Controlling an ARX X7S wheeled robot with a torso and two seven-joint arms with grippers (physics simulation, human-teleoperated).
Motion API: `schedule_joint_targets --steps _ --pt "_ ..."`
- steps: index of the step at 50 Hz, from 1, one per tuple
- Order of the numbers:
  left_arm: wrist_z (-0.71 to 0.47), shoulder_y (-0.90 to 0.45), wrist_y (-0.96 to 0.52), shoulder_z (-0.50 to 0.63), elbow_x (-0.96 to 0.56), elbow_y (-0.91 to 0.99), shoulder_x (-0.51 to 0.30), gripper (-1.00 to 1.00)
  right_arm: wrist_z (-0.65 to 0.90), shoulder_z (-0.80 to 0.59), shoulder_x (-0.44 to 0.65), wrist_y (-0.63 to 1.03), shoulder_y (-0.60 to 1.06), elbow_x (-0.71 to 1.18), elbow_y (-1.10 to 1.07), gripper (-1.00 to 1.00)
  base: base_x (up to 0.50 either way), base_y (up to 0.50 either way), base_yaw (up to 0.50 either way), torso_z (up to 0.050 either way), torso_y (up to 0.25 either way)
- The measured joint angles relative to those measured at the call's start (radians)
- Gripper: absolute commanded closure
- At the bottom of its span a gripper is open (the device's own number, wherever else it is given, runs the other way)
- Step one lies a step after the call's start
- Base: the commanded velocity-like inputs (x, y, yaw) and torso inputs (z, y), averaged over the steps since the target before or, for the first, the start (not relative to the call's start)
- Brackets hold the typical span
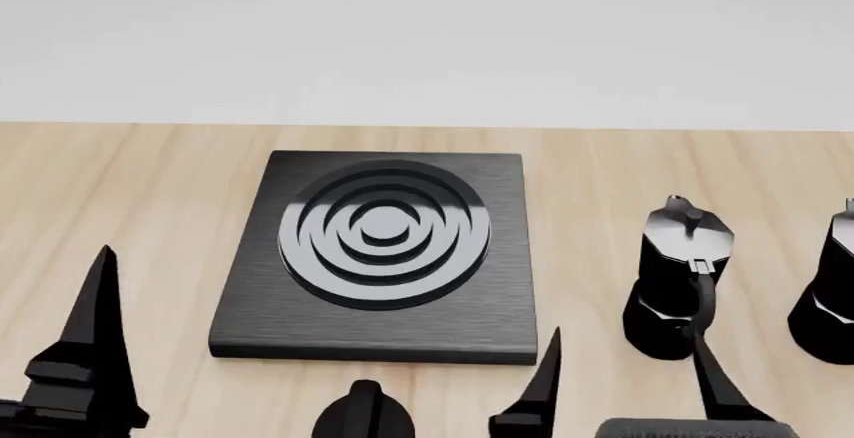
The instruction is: Put the right moka pot on the stove.
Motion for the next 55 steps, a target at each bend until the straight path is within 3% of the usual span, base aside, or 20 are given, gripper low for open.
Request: schedule_joint_targets --steps 14,55 --pt "-0.06 -0.018 -0.018 0.005 -0.069 0.07 -0.063 -1.0 0.016 0.007 0.013 0.039 -0.002 0.002 -0.065 -1.0 0.0 0.0 0.0 0.0 0.0" --pt "-0.086 -0.019 0.007 0.055 -0.093 0.088 -0.132 -1.0 0.03 0.008 0.04 0.063 -0.025 0.01 -0.123 -1.0 0.0 0.0 0.0 0.0 0.0"
